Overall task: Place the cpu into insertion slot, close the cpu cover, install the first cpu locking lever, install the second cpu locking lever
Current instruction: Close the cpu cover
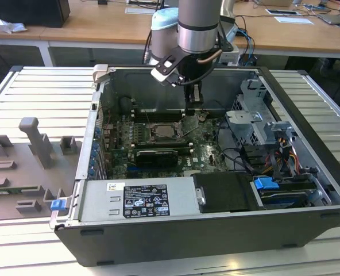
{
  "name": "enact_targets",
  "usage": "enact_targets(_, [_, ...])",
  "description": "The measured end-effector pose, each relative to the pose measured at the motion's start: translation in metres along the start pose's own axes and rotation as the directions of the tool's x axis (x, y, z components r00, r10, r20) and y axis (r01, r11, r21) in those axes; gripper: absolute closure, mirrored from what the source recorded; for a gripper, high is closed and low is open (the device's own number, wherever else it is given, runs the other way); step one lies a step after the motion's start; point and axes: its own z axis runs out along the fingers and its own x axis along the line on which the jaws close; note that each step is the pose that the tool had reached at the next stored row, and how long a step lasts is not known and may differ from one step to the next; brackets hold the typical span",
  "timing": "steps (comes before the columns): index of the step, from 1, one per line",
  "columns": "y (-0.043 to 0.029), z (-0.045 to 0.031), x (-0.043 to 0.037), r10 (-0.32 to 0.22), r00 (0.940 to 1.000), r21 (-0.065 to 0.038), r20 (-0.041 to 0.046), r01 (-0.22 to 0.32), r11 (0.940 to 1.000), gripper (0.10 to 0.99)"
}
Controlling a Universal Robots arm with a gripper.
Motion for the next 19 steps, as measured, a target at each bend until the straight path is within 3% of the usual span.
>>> enact_targets(5, [0.0167,0.0024,0.0002,0.000,1.0000,0.001,0.0036,0.000,1.0000,0.980])
enact_targets(11, [0.0265,0.0054,0.0002,0.000,1.0000,0.001,0.0064,0.000,1.0000,0.980])
enact_targets(14, [0.0350,0.0089,0.0002,-0.001,0.9999,0.002,0.0102,0.001,1.0000,0.980])
enact_targets(16, [0.0382,0.0155,0.0004,-0.001,0.9999,0.003,0.0119,0.001,1.0000,0.980])
enact_targets(17, [0.0382,0.0179,0.0010,-0.001,0.9999,0.007,0.0121,0.001,1.0000,0.980])
enact_targets(19, [0.0381,0.0180,0.0013,-0.001,0.9999,0.032,0.0123,0.001,0.9995,0.980])
